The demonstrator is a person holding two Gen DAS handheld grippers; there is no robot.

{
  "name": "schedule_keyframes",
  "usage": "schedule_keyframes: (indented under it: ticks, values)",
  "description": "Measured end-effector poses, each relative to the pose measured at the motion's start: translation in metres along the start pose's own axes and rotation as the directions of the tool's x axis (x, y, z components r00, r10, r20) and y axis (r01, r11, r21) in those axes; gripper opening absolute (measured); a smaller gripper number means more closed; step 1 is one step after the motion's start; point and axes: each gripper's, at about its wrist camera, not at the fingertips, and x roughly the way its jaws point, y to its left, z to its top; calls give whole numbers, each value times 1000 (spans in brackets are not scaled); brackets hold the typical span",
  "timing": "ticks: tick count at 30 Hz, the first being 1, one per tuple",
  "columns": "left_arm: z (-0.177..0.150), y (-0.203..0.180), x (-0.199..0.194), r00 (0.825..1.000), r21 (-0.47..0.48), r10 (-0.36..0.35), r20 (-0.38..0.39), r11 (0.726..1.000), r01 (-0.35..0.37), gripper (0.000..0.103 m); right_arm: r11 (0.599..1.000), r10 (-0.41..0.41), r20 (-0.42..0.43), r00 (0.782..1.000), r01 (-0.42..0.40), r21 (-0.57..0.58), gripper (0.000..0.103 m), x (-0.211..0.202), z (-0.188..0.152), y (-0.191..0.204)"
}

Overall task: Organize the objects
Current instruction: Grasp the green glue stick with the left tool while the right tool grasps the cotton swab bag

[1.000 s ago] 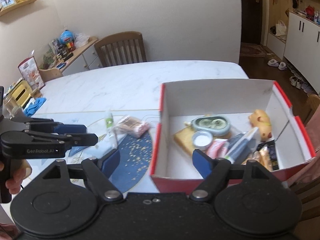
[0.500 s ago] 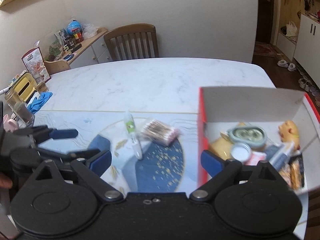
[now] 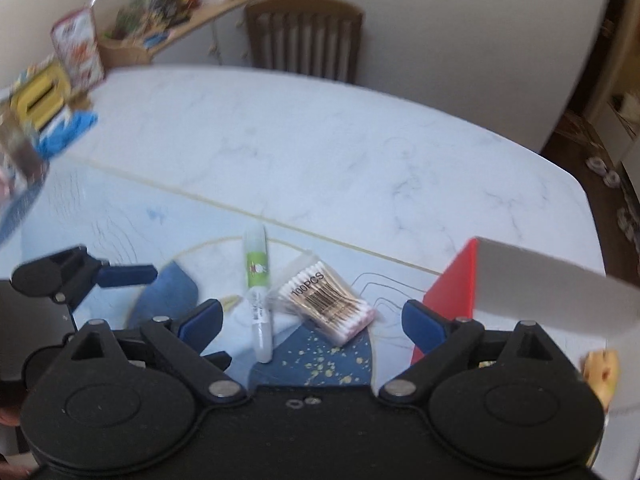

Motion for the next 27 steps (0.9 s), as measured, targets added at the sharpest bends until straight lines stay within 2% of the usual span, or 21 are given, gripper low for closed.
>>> schedule_keyframes:
  ticks: [6,9,13,18,20,27]
  values:
    - [-1,-11,19,999,-21,47,-5,999,-47,100,992,-12,-83,996,2,-128,95,23,13,-3]
    - [0,-16,28,997,-27,80,2,996,-80,100,986,3,-141,990,-27,-166,91,37,17,-1]
    - [1,-21,38,992,-13,127,11,992,-126,100,970,-31,-194,981,-17,-244,86,54,17,6]
    - [1,-19,51,987,-34,161,-7,986,-161,100,967,-64,-229,971,3,-256,84,71,21,1]
    - [2,-18,54,987,-40,159,-14,986,-160,100,968,-67,-242,968,5,-250,80,76,22,0]
    - [3,-15,61,983,-5,182,-6,983,-182,99,976,-65,-264,962,7,-216,78,86,26,-4]
